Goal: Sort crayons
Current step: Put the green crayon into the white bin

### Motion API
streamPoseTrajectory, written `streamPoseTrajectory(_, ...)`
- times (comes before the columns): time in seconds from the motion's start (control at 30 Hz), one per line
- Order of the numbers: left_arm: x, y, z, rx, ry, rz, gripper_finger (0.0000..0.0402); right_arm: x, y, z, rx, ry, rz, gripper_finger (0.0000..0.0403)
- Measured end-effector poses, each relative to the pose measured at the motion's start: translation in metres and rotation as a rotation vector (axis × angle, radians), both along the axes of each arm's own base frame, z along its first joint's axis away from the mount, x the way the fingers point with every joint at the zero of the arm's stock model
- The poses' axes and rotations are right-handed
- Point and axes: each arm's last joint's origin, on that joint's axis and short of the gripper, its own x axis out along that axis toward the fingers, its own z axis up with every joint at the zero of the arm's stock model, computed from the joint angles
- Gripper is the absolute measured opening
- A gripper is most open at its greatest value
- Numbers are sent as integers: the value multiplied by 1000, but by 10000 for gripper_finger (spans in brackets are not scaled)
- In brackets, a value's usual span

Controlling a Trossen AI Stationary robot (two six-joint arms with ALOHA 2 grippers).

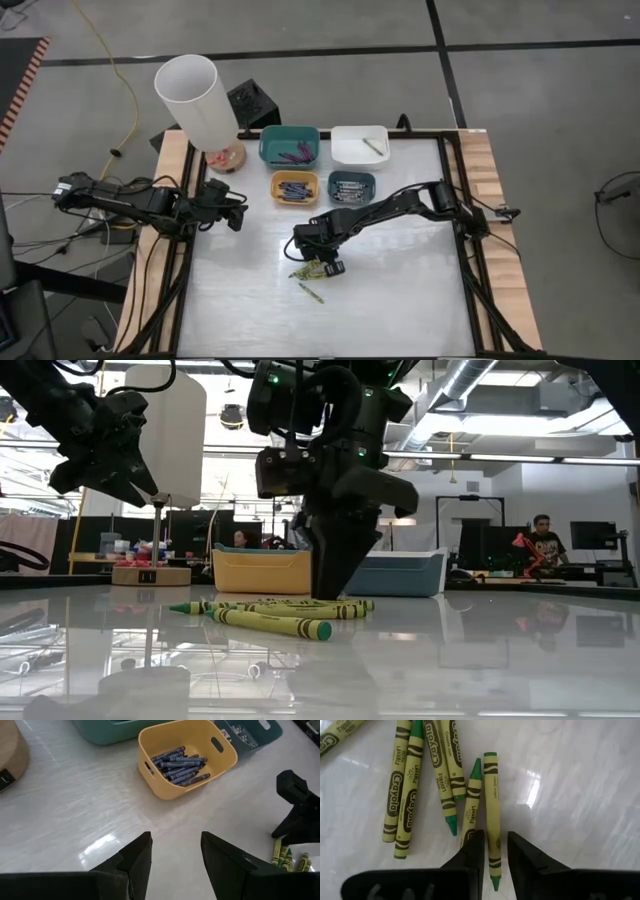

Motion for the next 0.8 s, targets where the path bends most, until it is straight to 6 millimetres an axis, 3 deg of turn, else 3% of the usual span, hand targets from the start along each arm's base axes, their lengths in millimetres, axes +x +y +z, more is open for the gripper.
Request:
streamPoseTrajectory(0.33, 0, 0, 0, 4, 0, 5, 160, 0, -6, -1, -37, 9, -67, 12)
streamPoseTrajectory(0.47, 0, 0, 0, 6, 0, 5, 160, -1, -6, -1, -31, 12, -95, 7)
streamPoseTrajectory(0.7, 0, 0, 0, 8, 0, 7, 160, -6, -17, 19, -24, -16, -126, 3)
streamPoseTrajectory(0.8, 0, 0, 0, 10, -1, 10, 160, -10, -32, 40, -20, -58, -161, 2)
